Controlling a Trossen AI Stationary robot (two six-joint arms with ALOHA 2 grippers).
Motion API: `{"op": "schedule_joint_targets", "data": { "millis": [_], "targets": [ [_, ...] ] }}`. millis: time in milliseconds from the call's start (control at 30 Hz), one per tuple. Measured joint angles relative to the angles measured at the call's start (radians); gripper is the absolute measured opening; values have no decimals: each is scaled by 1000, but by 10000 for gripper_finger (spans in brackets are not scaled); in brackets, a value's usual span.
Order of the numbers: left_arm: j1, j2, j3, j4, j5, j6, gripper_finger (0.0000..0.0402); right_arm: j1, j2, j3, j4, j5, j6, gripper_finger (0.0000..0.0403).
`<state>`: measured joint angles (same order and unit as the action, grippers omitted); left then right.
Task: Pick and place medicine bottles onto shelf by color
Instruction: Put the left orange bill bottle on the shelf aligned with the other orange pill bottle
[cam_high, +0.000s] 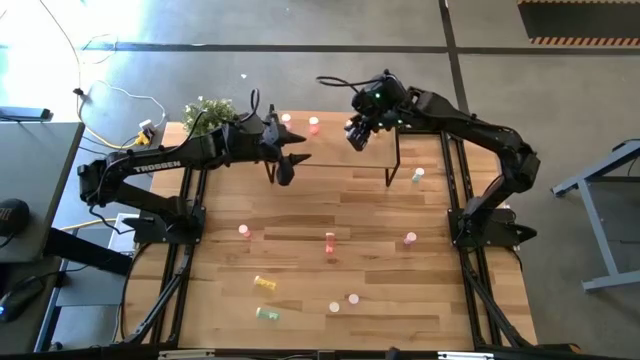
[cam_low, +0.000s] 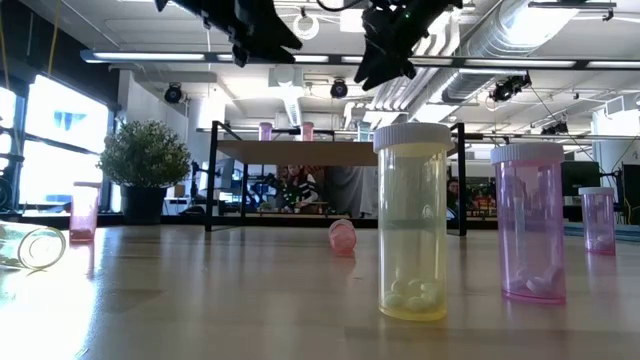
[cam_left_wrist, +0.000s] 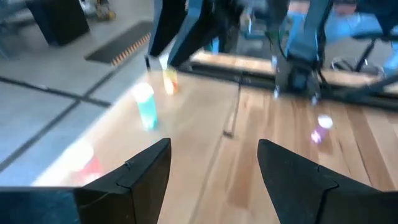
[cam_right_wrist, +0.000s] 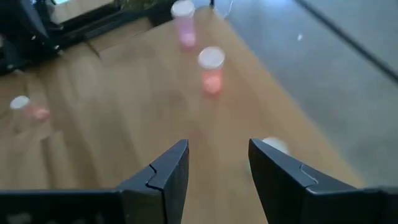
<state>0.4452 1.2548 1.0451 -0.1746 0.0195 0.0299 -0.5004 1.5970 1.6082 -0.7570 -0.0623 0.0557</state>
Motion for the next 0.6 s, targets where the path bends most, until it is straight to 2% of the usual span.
{"op": "schedule_joint_targets", "data": {
  "millis": [233, 367, 500, 600],
  "targets": [
    [-58, -41, 0, -184, 14, 0, 230, 112, -2, -27, -99, 16, 142, 158],
    [-106, -74, 0, -321, 14, 0, 230, 201, -2, -39, -104, 71, 226, 158],
    [-175, -102, -4, -460, 14, -3, 230, 286, -3, -39, -113, 172, 301, 158],
    [-238, -140, -53, -482, 14, -45, 230, 339, -3, -39, -142, 229, 354, 158]
  ]
}}
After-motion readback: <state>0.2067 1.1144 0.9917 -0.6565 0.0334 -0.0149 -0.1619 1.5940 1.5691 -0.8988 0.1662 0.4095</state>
